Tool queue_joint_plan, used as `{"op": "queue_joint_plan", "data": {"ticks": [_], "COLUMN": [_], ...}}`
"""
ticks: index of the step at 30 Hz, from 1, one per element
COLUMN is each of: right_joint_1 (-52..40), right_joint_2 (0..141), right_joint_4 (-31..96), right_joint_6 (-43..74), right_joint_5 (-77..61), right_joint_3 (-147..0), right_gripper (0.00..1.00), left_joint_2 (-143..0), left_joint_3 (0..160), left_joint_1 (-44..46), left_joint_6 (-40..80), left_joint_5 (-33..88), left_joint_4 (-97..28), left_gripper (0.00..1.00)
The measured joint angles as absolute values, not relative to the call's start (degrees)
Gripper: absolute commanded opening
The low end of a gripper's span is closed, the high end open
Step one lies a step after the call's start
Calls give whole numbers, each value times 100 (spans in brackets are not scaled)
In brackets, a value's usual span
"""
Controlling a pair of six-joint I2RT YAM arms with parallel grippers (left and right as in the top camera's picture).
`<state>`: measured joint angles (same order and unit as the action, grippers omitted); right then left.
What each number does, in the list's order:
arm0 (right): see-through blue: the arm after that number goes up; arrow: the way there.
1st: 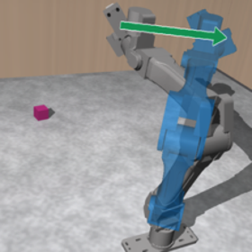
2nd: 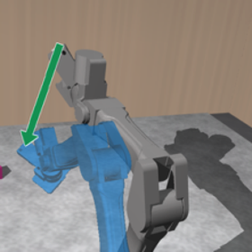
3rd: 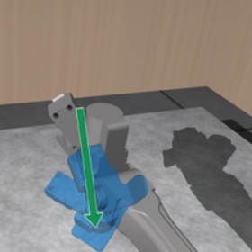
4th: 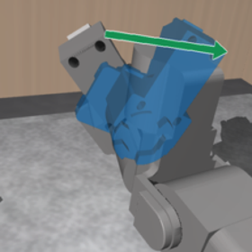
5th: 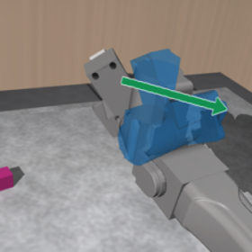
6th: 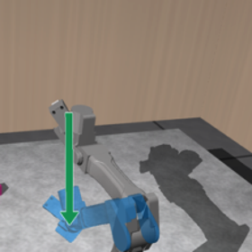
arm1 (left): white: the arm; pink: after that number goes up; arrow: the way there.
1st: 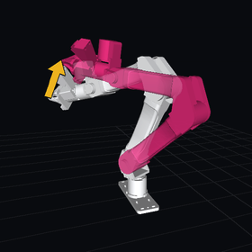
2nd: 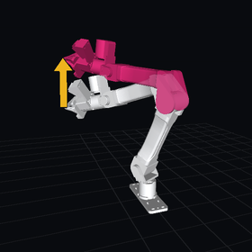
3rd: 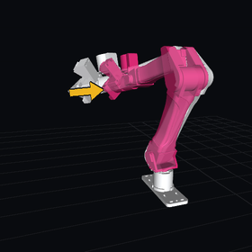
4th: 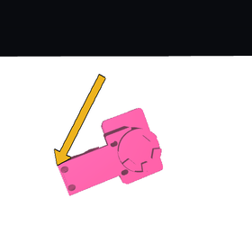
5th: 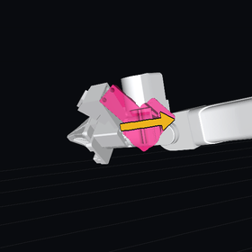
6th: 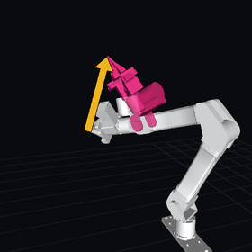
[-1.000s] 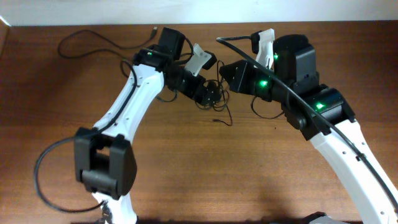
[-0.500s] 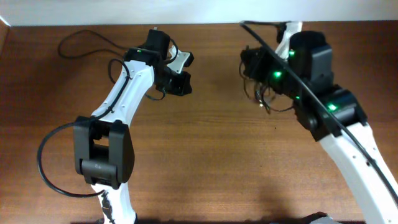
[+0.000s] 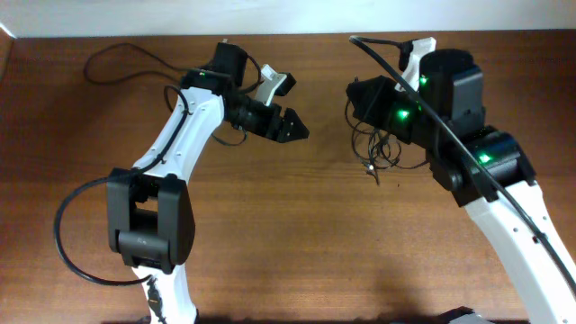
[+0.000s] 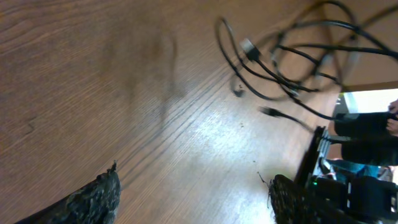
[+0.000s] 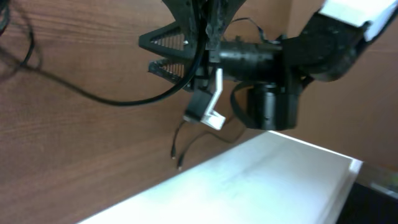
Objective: Untangle cables
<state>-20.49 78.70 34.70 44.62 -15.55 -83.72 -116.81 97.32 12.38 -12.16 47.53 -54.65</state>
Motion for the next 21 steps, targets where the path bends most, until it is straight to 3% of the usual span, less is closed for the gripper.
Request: {"op": "queue_joint_plan", "data": {"ticks": [6, 19, 21], "right_joint_1": [-2049, -2049, -2049], "right_joint_2": [8020, 8020, 8020], "right_joint_4": [3227, 2888, 2880], "right_joint_6": [4528, 4718, 4744], "right_joint_5": [-1605, -2779, -2842], "right_joint_3": [-8372, -8372, -8372], "right_gripper": [4, 4, 4], "left_joint_2": [-11681, -11681, -11681], "left_joint_3": [9732, 9732, 9732], "left_joint_1": [1050, 1758, 1828], "left_joint_6": [-1573, -1533, -1518], "left_joint_5": [5680, 4611, 4571], "left_joint_4": [-5494, -4980, -4873], "left_gripper": [82, 82, 90]}}
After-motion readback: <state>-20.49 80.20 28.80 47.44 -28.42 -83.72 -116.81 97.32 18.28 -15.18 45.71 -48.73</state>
